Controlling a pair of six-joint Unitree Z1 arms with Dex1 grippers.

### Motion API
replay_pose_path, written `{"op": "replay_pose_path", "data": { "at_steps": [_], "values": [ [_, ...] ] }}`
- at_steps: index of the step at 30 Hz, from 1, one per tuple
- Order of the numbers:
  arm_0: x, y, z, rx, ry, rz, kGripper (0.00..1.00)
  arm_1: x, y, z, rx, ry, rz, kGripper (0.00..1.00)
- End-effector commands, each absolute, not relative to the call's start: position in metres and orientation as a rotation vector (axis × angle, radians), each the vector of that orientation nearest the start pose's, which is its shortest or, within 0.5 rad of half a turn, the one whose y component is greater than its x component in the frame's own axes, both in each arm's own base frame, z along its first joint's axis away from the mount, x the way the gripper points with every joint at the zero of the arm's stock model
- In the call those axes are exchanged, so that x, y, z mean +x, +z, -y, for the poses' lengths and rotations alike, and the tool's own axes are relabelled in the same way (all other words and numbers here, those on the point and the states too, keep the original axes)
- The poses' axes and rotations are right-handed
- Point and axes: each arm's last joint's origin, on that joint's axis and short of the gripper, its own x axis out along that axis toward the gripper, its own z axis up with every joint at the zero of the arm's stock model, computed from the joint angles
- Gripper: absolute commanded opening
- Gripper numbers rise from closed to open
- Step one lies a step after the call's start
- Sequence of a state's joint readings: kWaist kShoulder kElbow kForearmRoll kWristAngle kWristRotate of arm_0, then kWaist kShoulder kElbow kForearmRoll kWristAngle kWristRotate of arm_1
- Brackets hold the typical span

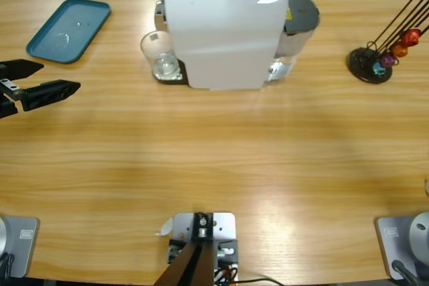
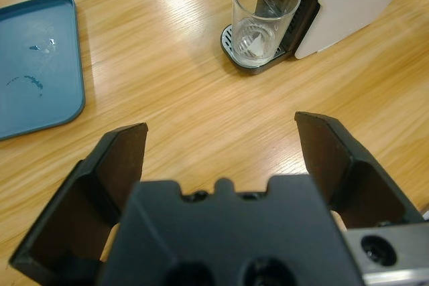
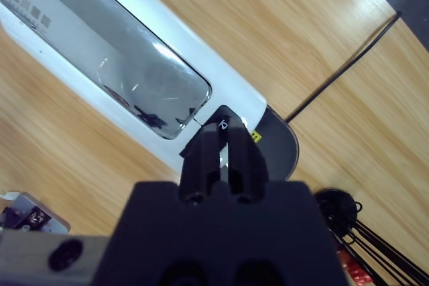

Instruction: Pour coffee

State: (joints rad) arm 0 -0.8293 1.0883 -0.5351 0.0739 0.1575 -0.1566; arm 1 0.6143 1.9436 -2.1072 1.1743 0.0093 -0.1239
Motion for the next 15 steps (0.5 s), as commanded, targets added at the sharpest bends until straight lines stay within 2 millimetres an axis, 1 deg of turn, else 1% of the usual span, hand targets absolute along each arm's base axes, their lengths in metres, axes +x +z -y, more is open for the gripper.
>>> {"op": "replay_pose_path", "data": {
  "at_steps": [1,15],
  "values": [
    [0.105,0.268,0.104,0.179,-0.604,-0.635,0.954,0.334,0.394,-0.239,-0.464,0.618,-1.019,0.000],
    [0.106,0.268,0.105,0.181,-0.603,-0.639,0.954,0.337,0.382,-0.242,-0.466,0.625,-1.056,0.000]
  ]
}}
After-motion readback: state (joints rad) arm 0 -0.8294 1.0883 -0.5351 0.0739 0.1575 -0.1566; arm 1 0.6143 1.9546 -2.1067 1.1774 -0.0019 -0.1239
